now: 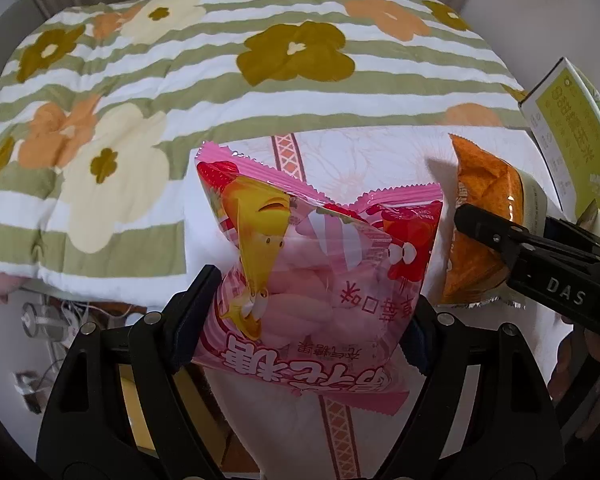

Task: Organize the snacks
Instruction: 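Grasp the pink candy bag with the left gripper while the right grasps the orange-cream bag, then carry both bags into the box and open both grippers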

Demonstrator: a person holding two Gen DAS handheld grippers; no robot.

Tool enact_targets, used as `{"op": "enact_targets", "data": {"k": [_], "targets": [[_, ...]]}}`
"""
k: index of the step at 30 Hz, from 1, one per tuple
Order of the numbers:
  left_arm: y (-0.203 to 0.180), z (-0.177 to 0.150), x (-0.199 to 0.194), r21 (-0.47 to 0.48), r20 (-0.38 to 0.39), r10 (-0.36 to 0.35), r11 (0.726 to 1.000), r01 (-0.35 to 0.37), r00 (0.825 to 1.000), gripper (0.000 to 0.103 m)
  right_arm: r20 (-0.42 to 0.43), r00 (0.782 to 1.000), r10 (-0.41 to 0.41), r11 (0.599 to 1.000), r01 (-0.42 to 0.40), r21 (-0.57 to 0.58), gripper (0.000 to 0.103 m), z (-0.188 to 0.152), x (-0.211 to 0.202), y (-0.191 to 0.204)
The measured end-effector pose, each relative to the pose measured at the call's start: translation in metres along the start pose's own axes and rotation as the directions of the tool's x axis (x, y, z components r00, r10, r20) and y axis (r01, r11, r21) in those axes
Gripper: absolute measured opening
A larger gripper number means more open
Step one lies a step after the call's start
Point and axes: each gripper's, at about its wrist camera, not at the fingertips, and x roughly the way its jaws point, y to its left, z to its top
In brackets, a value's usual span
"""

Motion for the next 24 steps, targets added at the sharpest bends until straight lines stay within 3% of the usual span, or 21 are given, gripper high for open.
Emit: {"op": "enact_targets", "data": {"k": [9, 15, 24], "targets": [[-0.010, 0.015, -0.048, -0.015, 0.076, 0.004, 1.000, -0.003, 0.997, 0.078, 0.087, 0.995, 0.052, 0.997, -0.048, -0.055, 0.061, 0.008, -0.055, 0.006], [-0.036, 0.031, -0.089, -0.009, 0.151, 0.050, 0.999, -0.049, 0.987, 0.078, 0.182, 0.978, 0.104, 0.988, -0.080, -0.134, 0.061, 0.013, -0.114, -0.006], [-0.143, 0.048, -0.136, -0.018, 0.249, 0.066, 0.998, -0.064, 0.966, 0.078, 0.211, 0.957, 0.197, 0.960, -0.145, -0.238, 0.061, 0.027, -0.188, -0.084]]}}
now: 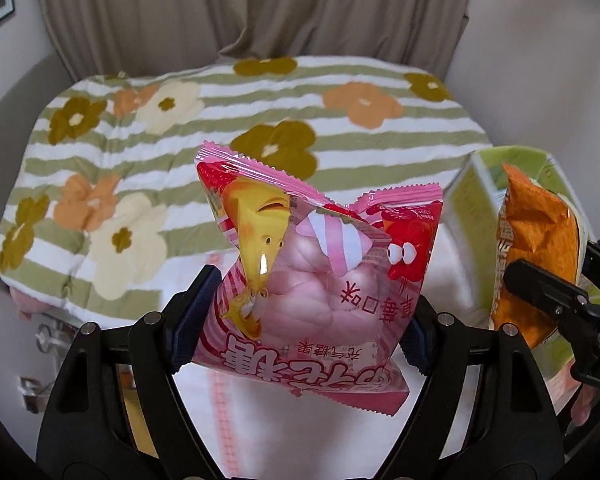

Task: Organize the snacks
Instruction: 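Carry both bags into the box and open both grippers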

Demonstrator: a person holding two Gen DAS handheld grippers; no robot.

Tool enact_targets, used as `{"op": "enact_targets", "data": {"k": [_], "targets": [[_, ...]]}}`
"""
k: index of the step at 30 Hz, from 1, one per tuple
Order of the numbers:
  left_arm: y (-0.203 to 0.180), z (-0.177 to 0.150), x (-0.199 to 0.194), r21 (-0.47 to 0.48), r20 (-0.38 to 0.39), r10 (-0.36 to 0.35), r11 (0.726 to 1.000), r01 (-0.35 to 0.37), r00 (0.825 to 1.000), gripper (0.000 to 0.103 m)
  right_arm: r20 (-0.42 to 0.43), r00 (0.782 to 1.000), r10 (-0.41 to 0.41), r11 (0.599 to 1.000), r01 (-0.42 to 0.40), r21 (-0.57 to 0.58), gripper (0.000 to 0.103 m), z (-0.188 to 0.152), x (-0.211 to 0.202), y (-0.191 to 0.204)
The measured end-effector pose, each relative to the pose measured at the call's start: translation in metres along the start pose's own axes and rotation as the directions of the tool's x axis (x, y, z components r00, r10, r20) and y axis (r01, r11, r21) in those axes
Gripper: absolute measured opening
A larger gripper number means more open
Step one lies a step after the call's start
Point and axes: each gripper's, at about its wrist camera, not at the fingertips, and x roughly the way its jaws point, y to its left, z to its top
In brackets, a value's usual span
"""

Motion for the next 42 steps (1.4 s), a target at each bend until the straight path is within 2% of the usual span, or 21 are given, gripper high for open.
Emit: {"op": "enact_targets", "data": {"k": [5, 13, 20, 28, 31, 34, 37, 42], "targets": [[-0.074, 0.009, -0.007, 0.001, 0.020, -0.017, 1.000, 0.017, 1.000, 0.078, 0.014, 1.000, -0.002, 1.000, 0.002, -0.021, 0.061, 0.004, -0.036, -0.053], [-0.183, 0.014, 0.003, 0.008, -0.010, -0.062, 0.998, 0.062, 0.998, 0.078, 0.009, 0.999, -0.047, 0.999, 0.047, -0.007, 0.061, 0.009, -0.074, -0.147], [-0.249, 0.015, 0.025, 0.042, -0.051, -0.086, 0.995, 0.088, 0.995, 0.078, 0.005, 0.997, -0.076, 0.996, 0.076, 0.053, 0.061, 0.012, -0.087, -0.204], [-0.267, 0.016, 0.054, 0.034, -0.115, -0.130, 0.990, 0.135, 0.985, 0.082, -0.003, 0.995, -0.101, 0.989, 0.101, 0.106, 0.061, 0.010, -0.090, -0.230], [-0.267, 0.015, 0.057, 0.043, -0.130, -0.142, 0.988, 0.149, 0.981, 0.103, -0.013, 0.994, -0.105, 0.987, 0.106, 0.122, 0.061, 0.009, -0.088, -0.238], [-0.263, 0.011, 0.056, 0.065, -0.142, -0.137, 0.987, 0.147, 0.980, 0.103, -0.027, 0.994, -0.110, 0.985, 0.113, 0.133, 0.061, 0.008, -0.084, -0.244], [-0.252, 0.007, 0.053, 0.049, -0.143, -0.145, 0.987, 0.153, 0.979, 0.103, -0.040, 0.993, -0.110, 0.984, 0.114, 0.135, 0.061, 0.008, -0.077, -0.247], [-0.239, 0.007, 0.049, 0.051, -0.126, -0.136, 0.988, 0.143, 0.983, 0.103, -0.050, 0.993, -0.109, 0.988, 0.114, 0.105, 0.061, 0.017, -0.066, -0.236]]}}
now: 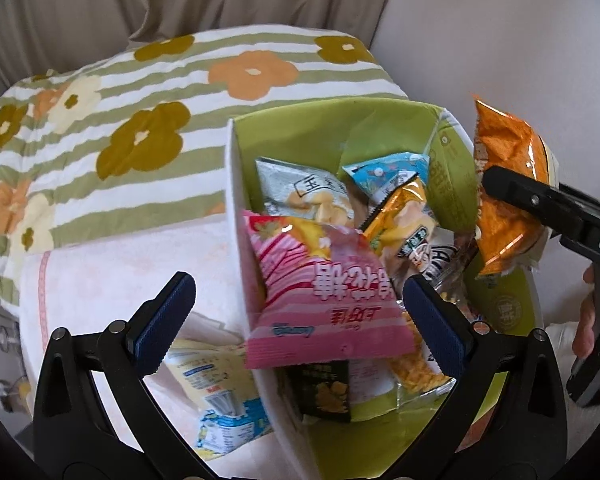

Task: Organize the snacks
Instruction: 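Carry both bags into the box and open both grippers, then move both tools back toward the last snacks beside the box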

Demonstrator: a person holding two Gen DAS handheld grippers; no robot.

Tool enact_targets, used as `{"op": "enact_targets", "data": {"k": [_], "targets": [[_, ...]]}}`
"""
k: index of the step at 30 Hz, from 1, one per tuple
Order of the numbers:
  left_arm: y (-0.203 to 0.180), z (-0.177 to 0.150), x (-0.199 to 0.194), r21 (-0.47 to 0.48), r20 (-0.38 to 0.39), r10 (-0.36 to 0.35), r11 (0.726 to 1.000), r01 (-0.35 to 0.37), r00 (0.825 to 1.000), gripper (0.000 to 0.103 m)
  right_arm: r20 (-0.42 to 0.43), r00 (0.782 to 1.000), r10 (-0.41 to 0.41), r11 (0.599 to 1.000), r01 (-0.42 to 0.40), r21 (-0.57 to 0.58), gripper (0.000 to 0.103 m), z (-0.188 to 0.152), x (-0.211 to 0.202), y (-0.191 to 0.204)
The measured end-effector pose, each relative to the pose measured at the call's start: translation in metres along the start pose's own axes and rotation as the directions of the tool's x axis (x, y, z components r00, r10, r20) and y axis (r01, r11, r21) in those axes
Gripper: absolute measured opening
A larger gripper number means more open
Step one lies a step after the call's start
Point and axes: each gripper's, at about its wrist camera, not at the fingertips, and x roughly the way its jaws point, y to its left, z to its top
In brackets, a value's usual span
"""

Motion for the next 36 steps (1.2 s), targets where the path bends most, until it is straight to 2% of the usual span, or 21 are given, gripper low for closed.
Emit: {"op": "enact_targets", "data": {"k": [10, 11, 12, 13, 16, 26, 31, 36], "targets": [[0.019, -0.003, -0.011, -0.013, 0.015, 0.017, 1.000, -0.016, 1.000, 0.103, -0.047, 0.998, 0.030, 0.996, -0.034, -0.088, 0.063, 0.019, 0.034, 0.032], [0.021, -0.004, -0.013, -0.014, 0.017, 0.020, 1.000, -0.019, 1.000, 0.103, -0.034, 0.999, 0.039, 0.995, -0.042, -0.087, 0.072, 0.020, 0.034, 0.034], [0.023, -0.005, -0.015, -0.014, 0.018, 0.024, 1.000, -0.024, 1.000, 0.103, -0.016, 0.999, 0.041, 0.995, -0.042, -0.087, 0.093, 0.021, 0.033, 0.035], [0.024, -0.007, -0.016, -0.015, 0.020, 0.028, 1.000, -0.028, 0.999, 0.103, 0.001, 0.999, 0.039, 0.995, -0.039, -0.092, 0.103, 0.022, 0.032, 0.037], [0.028, -0.012, -0.022, -0.022, 0.029, 0.047, 0.999, -0.046, 0.998, 0.103, 0.039, 0.999, 0.033, 0.993, -0.029, -0.114, 0.103, 0.019, 0.023, 0.042], [0.035, -0.033, -0.048, -0.054, 0.066, 0.081, 0.996, -0.078, 0.995, 0.103, 0.033, 0.998, 0.053, 0.992, -0.049, -0.121, 0.103, 0.002, -0.002, 0.043], [0.039, -0.042, -0.071, -0.060, 0.101, 0.114, 0.992, -0.108, 0.988, 0.103, 0.061, 0.996, 0.072, 0.987, -0.063, -0.147, 0.103, -0.006, -0.024, 0.054], [0.063, -0.053, -0.100, -0.092, 0.159, 0.108, 0.991, -0.094, 0.981, 0.103, 0.102, 0.992, 0.075, 0.986, -0.059, -0.158, 0.103, -0.014, -0.049, 0.076]]}}
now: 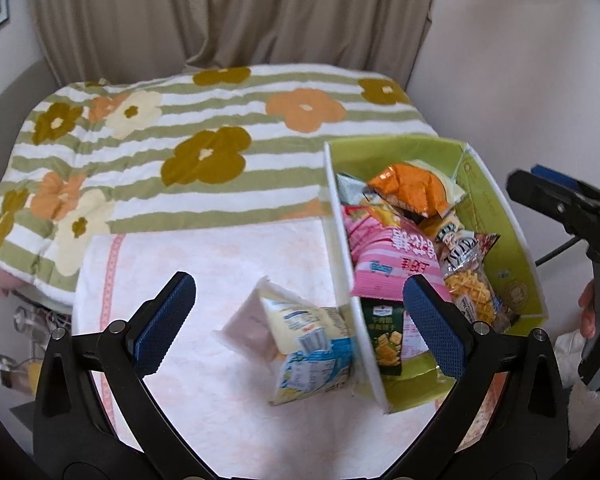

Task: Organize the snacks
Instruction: 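Move both tools back toward the last snacks beside the box, then grasp the brown pouch with the left gripper while the right grasps the white-blue bag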

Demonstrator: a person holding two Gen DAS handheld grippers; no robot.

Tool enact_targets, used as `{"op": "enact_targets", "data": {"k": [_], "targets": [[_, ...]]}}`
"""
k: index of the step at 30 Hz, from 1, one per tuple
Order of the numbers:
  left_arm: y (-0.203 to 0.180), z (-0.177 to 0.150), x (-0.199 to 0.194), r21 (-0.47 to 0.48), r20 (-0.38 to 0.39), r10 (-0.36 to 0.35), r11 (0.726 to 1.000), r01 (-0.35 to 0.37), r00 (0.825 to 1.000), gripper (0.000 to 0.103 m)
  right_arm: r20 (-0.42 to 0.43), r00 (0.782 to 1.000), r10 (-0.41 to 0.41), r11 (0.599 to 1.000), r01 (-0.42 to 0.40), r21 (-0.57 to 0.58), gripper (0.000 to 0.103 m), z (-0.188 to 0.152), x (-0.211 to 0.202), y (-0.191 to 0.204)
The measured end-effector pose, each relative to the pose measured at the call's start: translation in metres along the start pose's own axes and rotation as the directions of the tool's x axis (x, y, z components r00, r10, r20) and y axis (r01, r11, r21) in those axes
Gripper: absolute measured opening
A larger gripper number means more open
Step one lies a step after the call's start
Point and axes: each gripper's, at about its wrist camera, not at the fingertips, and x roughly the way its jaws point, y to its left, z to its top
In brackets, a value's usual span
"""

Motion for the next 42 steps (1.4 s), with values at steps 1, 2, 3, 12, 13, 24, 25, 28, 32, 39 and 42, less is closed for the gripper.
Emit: {"op": "enact_targets", "data": {"k": [1, 2, 3, 12, 13, 24, 25, 28, 32, 39, 42], "targets": [[0.007, 0.000, -0.004, -0.007, 0.009, 0.000, 1.000, 0.000, 1.000, 0.103, 0.011, 1.000, -0.001, 1.000, 0.001, -0.004, 0.103, 0.000, -0.005, 0.008], [0.015, -0.001, -0.009, -0.012, 0.018, -0.001, 1.000, 0.001, 1.000, 0.103, 0.021, 1.000, 0.000, 1.000, 0.000, -0.008, 0.103, -0.001, -0.010, 0.016], [0.025, -0.001, -0.014, -0.016, 0.029, -0.005, 1.000, 0.006, 1.000, 0.103, 0.030, 1.000, 0.001, 1.000, 0.000, -0.012, 0.103, -0.002, -0.014, 0.022], [0.115, -0.004, -0.033, 0.029, 0.048, -0.042, 0.999, 0.041, 0.998, 0.103, 0.038, 0.999, -0.014, 0.999, 0.012, 0.042, 0.103, -0.033, -0.006, 0.110], [0.124, -0.006, -0.034, 0.039, 0.045, -0.046, 0.998, 0.045, 0.998, 0.103, 0.038, 0.999, -0.019, 0.998, 0.017, 0.061, 0.103, -0.038, -0.003, 0.118], [0.186, -0.027, 0.000, 0.143, -0.080, -0.119, 0.981, 0.130, 0.990, 0.103, -0.083, 0.970, -0.228, 0.960, 0.238, 0.146, 0.103, -0.097, 0.054, 0.188], [0.186, -0.029, 0.005, 0.151, -0.092, -0.122, 0.979, 0.135, 0.988, 0.103, -0.097, 0.965, -0.246, 0.953, 0.259, 0.157, 0.103, -0.105, 0.061, 0.191], [0.189, -0.034, 0.021, 0.159, -0.124, -0.148, 0.973, 0.166, 0.981, 0.103, -0.121, 0.951, -0.285, 0.931, 0.304, 0.203, 0.103, -0.129, 0.082, 0.196], [0.191, -0.044, 0.042, 0.146, -0.169, -0.172, 0.969, 0.197, 0.970, 0.103, -0.098, 0.916, -0.389, 0.887, 0.401, 0.227, 0.096, -0.153, 0.105, 0.196], [0.194, -0.063, 0.082, 0.146, -0.246, -0.151, 0.971, 0.191, 0.957, 0.103, -0.005, 0.821, -0.571, 0.812, 0.565, 0.147, 0.082, -0.166, 0.138, 0.201], [0.196, -0.065, 0.095, 0.139, -0.265, -0.146, 0.972, 0.188, 0.953, 0.103, -0.018, 0.800, -0.599, 0.793, 0.596, 0.127, 0.073, -0.169, 0.152, 0.197]]}}
